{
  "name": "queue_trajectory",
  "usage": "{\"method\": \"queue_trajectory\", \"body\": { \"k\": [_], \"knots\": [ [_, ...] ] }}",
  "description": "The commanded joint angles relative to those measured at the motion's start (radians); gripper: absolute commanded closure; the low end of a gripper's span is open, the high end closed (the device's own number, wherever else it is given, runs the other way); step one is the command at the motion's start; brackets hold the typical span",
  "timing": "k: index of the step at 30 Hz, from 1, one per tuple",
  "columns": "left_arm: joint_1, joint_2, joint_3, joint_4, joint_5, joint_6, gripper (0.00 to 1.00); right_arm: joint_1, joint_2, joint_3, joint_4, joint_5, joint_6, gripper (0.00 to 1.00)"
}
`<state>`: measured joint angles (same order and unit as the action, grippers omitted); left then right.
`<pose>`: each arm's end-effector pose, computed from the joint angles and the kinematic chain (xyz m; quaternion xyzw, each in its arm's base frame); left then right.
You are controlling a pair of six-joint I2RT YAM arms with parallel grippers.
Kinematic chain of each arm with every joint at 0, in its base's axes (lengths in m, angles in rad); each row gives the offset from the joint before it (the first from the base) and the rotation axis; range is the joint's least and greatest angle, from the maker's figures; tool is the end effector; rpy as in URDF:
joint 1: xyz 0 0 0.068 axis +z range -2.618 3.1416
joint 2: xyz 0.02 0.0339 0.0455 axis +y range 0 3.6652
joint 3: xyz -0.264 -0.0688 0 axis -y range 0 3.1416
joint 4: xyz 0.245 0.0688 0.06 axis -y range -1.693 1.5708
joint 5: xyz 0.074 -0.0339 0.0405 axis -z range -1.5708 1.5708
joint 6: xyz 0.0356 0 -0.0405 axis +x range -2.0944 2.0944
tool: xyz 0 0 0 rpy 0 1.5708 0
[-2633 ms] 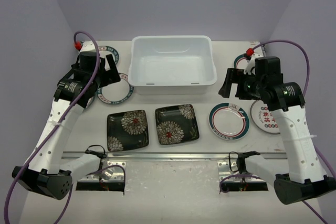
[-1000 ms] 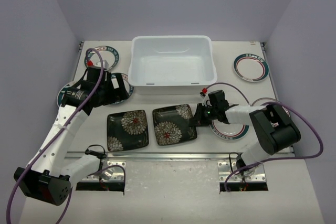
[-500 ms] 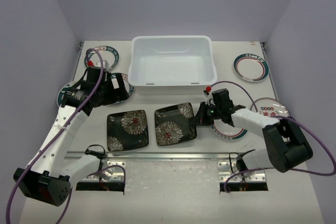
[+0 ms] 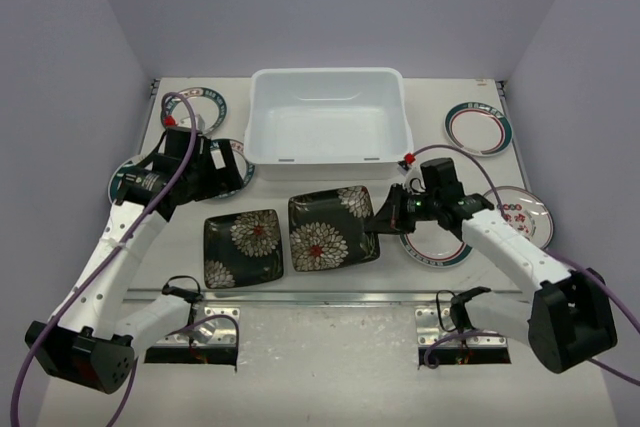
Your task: Place the plates into the plastic bin on the countertop
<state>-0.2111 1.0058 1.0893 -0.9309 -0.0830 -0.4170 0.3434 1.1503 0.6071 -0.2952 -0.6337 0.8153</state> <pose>0.1867 -0.0370 0.3346 -0.1106 0.9280 -0.0723 0.3483 0.2016 0.0945 0.2029 0.0989 0.8887 0.4297 0.1255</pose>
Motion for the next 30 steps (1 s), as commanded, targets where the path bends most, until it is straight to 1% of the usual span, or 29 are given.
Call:
{"method": "queue_trajectory", "body": {
  "k": [1, 3, 4, 6, 8, 9, 13, 15, 16, 20, 21, 25, 27, 30],
  "knots": [
    [-0.011, -0.01, 0.067, -0.015, -0.125, -0.024, 0.0, -0.001, -0.068, 0.186, -0.056, -0.216, 0.019, 1.0],
    [-0.011, -0.009, 0.074, -0.023, -0.182, -0.023, 0.0, -0.002, -0.067, 0.209, -0.06, -0.228, 0.029, 1.0],
    [-0.011, -0.003, 0.082, -0.03, -0.211, -0.022, 0.0, -0.006, -0.051, 0.257, -0.064, -0.238, 0.036, 1.0],
    [-0.011, 0.005, 0.094, -0.035, -0.228, -0.015, 0.0, -0.015, -0.029, 0.299, -0.062, -0.248, 0.051, 1.0],
    [-0.011, 0.011, 0.108, -0.043, -0.234, -0.015, 0.0, -0.028, 0.033, 0.391, -0.067, -0.251, 0.069, 1.0],
    [-0.011, 0.016, 0.112, -0.043, -0.235, -0.016, 0.0, -0.039, 0.035, 0.426, -0.073, -0.251, 0.074, 1.0],
    [-0.011, 0.006, 0.113, -0.045, -0.227, -0.025, 0.0, -0.105, 0.186, 0.624, -0.095, -0.227, 0.076, 1.0],
    [-0.011, -0.003, 0.106, -0.046, -0.221, -0.029, 0.0, -0.137, 0.291, 0.734, -0.101, -0.22, 0.056, 1.0],
    [-0.011, -0.008, 0.101, -0.047, -0.219, -0.029, 0.0, -0.146, 0.336, 0.755, -0.102, -0.214, 0.041, 1.0],
    [-0.011, -0.025, 0.082, -0.053, -0.208, -0.03, 0.0, -0.155, 0.542, 0.975, -0.211, -0.123, -0.051, 1.0],
    [-0.011, -0.033, 0.074, -0.056, -0.207, -0.029, 0.0, -0.155, 0.609, 1.08, -0.271, -0.084, -0.093, 1.0],
    [-0.011, -0.055, 0.05, -0.069, -0.211, -0.028, 0.0, -0.161, 0.778, 1.272, -0.357, 0.004, -0.17, 1.0],
    [-0.011, -0.063, 0.035, -0.072, -0.211, -0.026, 0.0, -0.165, 0.872, 1.383, -0.391, 0.022, -0.177, 1.0],
    [-0.011, -0.07, 0.007, -0.067, -0.199, -0.025, 0.0, -0.176, 0.965, 1.488, -0.414, 0.04, -0.159, 1.0]
  ]
}}
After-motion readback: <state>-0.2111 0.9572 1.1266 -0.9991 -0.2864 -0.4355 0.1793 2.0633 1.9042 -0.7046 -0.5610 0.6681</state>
